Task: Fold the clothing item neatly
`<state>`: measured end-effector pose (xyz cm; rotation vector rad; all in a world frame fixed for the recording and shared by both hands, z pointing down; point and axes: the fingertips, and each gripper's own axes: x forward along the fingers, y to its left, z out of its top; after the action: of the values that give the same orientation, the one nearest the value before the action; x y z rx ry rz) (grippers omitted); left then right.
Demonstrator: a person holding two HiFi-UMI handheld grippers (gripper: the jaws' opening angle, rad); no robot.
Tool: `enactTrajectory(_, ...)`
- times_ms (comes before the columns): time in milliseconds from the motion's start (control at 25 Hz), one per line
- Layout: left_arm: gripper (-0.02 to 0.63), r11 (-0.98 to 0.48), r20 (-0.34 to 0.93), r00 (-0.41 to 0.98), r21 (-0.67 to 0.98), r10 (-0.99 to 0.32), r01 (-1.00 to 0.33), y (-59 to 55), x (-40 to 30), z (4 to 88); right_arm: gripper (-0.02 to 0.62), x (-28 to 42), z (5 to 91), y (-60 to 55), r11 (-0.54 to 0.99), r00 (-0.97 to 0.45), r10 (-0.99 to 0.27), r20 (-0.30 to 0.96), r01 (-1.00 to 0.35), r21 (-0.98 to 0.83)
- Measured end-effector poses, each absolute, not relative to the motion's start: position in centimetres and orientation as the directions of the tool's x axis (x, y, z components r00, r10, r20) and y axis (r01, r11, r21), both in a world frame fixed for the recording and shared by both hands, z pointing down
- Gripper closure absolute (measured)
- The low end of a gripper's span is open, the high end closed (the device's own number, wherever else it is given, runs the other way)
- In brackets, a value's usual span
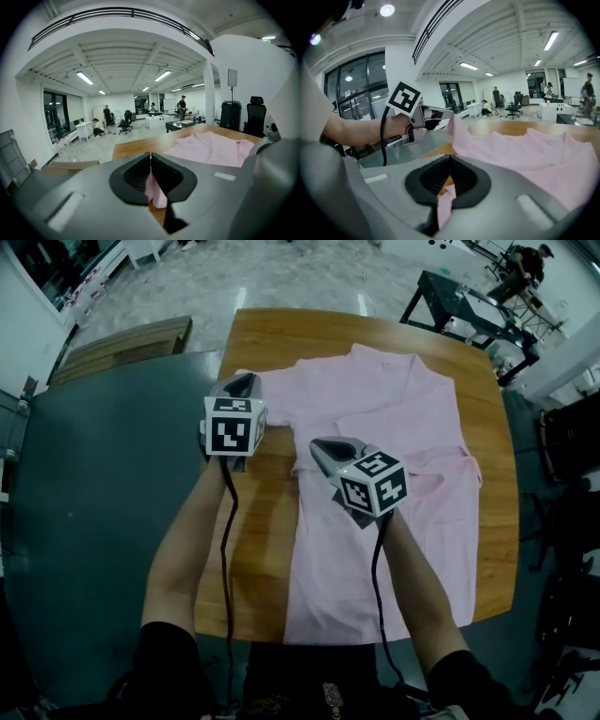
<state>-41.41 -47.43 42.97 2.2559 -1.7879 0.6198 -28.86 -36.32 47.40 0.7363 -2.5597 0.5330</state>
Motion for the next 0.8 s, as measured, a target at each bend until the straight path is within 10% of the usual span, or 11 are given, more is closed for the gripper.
enactTrajectory(800,0.588,-0.534,0.518,0.371,-0.208,-0.771,-0.819,-45.8,-11.8,46.6,0.592,-6.7,47.0,-36.7,0.676,-0.696,-0.534,0.48,-0.692,-0.251)
